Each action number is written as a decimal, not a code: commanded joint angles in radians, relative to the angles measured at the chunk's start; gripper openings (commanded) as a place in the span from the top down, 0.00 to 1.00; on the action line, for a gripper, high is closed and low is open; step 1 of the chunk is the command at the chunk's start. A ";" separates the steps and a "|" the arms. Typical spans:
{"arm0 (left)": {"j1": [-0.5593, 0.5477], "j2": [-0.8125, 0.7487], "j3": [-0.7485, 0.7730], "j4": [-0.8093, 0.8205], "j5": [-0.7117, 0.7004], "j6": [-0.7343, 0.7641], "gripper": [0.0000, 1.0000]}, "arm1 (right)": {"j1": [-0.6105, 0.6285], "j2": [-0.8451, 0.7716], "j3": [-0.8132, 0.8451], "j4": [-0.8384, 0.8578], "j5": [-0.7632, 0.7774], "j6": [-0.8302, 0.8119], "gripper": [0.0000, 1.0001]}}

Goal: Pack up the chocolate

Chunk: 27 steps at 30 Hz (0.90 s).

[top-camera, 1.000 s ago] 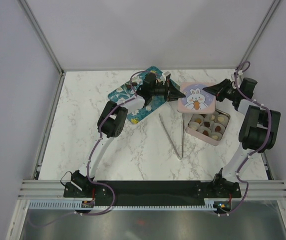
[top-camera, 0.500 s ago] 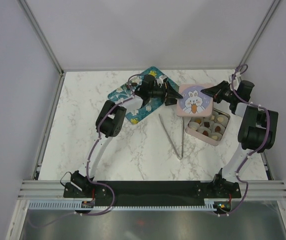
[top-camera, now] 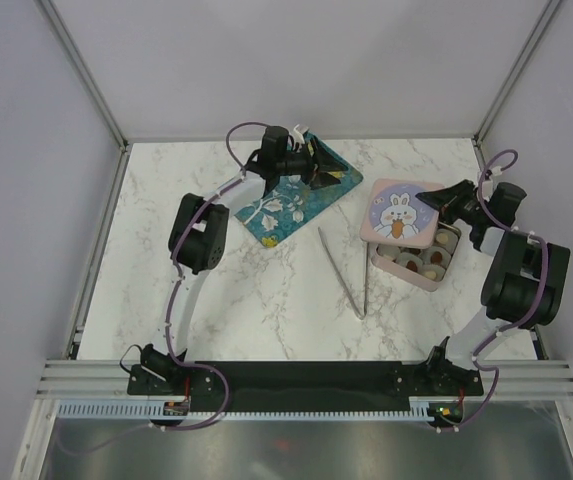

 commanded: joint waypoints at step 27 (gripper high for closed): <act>-0.173 0.002 0.041 -0.142 -0.031 0.199 0.45 | -0.137 -0.113 -0.149 -0.054 -0.025 -0.079 1.00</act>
